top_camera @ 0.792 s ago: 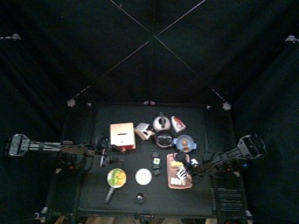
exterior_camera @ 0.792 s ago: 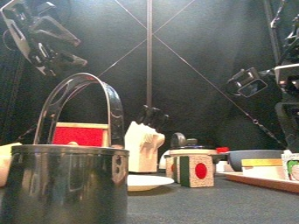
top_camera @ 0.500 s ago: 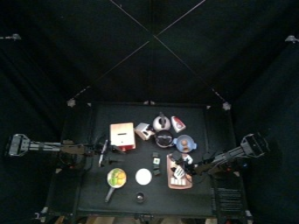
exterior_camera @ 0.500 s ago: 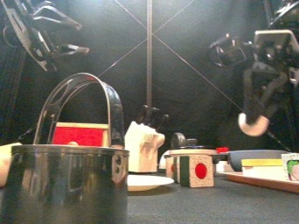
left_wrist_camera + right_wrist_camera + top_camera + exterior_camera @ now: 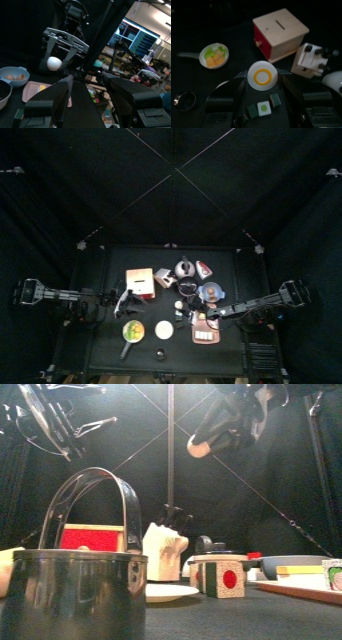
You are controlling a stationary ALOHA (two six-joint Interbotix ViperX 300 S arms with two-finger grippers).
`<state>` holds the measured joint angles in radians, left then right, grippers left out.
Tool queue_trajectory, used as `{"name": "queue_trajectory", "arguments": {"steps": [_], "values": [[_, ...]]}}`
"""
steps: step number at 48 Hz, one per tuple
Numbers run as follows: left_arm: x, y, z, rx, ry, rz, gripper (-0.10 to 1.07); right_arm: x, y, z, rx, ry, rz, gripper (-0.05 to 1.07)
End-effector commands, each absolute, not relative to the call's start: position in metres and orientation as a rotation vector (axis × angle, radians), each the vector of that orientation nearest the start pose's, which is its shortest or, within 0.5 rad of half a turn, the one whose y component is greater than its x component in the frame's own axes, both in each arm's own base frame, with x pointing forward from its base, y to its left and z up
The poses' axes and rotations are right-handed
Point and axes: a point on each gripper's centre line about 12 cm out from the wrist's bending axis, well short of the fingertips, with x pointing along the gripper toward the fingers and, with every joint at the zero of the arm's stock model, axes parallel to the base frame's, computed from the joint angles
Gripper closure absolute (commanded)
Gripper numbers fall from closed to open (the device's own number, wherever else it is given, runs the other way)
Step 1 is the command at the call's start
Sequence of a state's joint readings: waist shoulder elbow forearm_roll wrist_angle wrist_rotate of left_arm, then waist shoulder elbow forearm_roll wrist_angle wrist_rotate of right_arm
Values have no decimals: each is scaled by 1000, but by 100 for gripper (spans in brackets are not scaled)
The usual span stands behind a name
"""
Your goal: Hand over egg half
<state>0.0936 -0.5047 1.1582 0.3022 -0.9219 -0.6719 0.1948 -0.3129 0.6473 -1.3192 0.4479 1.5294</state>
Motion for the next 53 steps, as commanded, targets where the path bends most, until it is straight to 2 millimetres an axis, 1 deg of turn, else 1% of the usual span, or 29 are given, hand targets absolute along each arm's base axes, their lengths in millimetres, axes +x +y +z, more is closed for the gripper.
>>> {"name": "queue_trajectory", "arguments": {"steps": [1, 9, 18, 24, 33, 45, 53], "values": [[264, 2, 272, -456, -276, -178, 10, 354, 15, 313, 64, 318, -256, 36], [269, 4, 272, -483, -331, -171, 10, 367, 18, 331, 0, 259, -215, 36], [280, 5, 272, -504, -351, -181, 10, 387, 23, 340, -73, 228, -186, 36], [288, 0, 272, -535, -350, -204, 10, 400, 27, 347, -146, 198, -177, 36], [295, -5, 272, -579, -356, -244, 10, 415, 42, 357, -207, 159, -141, 36], [294, -14, 276, -571, -392, -332, 10, 426, 46, 354, -233, 162, -135, 36], [299, -16, 275, -557, -392, -360, 9, 433, 47, 352, -246, 161, -133, 36]]}}
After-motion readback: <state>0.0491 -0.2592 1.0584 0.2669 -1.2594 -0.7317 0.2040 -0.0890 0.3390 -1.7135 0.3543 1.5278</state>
